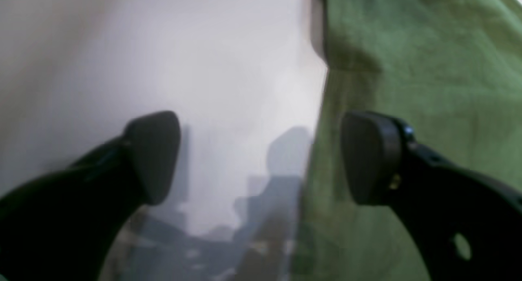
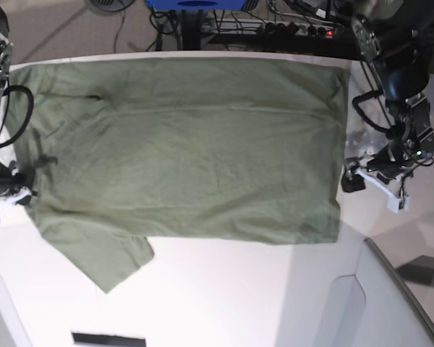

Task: Layout the t-shirt on the table in an organized manner, then fold the t-shirt properly
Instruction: 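Slide the left gripper along the side edge toward the hem and grasp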

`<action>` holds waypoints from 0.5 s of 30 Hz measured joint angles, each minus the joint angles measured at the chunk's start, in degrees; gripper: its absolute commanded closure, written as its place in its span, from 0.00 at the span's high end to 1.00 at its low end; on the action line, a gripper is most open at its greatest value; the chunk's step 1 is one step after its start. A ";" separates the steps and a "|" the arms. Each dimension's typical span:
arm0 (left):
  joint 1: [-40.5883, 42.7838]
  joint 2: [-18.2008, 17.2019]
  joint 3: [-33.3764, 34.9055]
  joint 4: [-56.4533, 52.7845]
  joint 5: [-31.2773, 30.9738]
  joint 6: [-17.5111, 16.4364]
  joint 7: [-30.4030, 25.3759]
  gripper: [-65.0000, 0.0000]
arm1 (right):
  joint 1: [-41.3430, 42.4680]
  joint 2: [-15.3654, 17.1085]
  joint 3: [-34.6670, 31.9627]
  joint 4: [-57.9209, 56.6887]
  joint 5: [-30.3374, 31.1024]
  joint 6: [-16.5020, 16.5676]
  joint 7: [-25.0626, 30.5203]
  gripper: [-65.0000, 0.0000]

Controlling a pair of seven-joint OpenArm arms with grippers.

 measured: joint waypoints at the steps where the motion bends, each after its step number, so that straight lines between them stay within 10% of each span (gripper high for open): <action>1: -0.87 0.35 0.02 -1.62 -0.13 -0.07 0.00 0.90 | 0.02 -0.04 0.00 0.00 0.02 0.00 -0.02 0.00; 11: -5.84 3.15 8.92 -12.07 -1.20 0.17 -11.72 0.46 | 0.02 -0.04 0.00 0.00 -0.04 -0.02 -0.09 0.00; 15: -7.85 3.54 8.92 -15.80 -1.18 0.17 -12.57 0.02 | 0.00 0.00 -0.02 0.00 -0.07 0.00 0.04 0.00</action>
